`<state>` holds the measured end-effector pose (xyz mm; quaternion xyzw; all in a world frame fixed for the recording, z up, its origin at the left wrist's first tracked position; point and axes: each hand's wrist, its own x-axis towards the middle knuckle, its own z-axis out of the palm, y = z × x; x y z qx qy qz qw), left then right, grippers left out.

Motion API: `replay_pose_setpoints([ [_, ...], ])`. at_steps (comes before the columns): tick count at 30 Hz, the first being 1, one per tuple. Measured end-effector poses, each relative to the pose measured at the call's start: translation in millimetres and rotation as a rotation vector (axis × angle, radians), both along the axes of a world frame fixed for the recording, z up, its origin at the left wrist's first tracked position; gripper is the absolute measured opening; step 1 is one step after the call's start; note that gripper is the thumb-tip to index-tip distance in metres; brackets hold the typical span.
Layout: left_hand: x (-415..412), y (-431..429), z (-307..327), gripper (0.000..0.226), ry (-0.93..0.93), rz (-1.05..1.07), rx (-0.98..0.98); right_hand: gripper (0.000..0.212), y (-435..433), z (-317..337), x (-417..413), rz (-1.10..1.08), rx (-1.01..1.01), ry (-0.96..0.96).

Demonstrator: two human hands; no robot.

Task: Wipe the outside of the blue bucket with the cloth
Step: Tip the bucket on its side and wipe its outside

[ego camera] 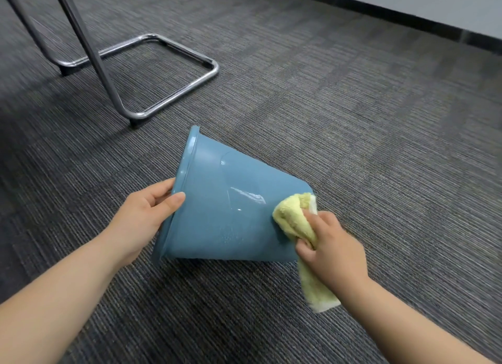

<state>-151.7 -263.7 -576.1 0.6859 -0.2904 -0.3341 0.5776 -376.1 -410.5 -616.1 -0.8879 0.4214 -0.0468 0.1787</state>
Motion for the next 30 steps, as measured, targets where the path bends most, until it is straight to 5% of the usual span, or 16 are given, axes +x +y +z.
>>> replay_pose_setpoints([
  [4,-1.5,-0.7,4.6,0.033,-0.085,0.028,0.04,0.051,8.5,-1.8,2.3,0.137,0.012,-0.044],
  [9,-11.1,6.3,9.5,0.035,-0.798,0.139,0.314,0.049,-16.4,-9.1,-12.2,-0.166,0.107,0.001],
  [13,-5.3,9.7,8.8,0.062,-1.048,-0.024,0.675,0.049,-15.3,-11.6,-11.5,-0.185,0.128,-0.015],
  [17,8.2,16.6,14.1,0.098,-0.922,-0.269,0.794,0.05,-15.3,-9.0,-8.6,-0.195,0.139,-0.023],
  [22,4.4,20.4,13.0,0.036,-0.466,-0.133,0.348,0.048,-13.6,-0.9,-11.2,-0.227,0.17,-0.076],
  [30,-7.0,5.5,35.0,0.027,-0.135,0.063,0.03,0.036,-29.1,42.9,-27.8,-0.329,0.178,-0.322],
])
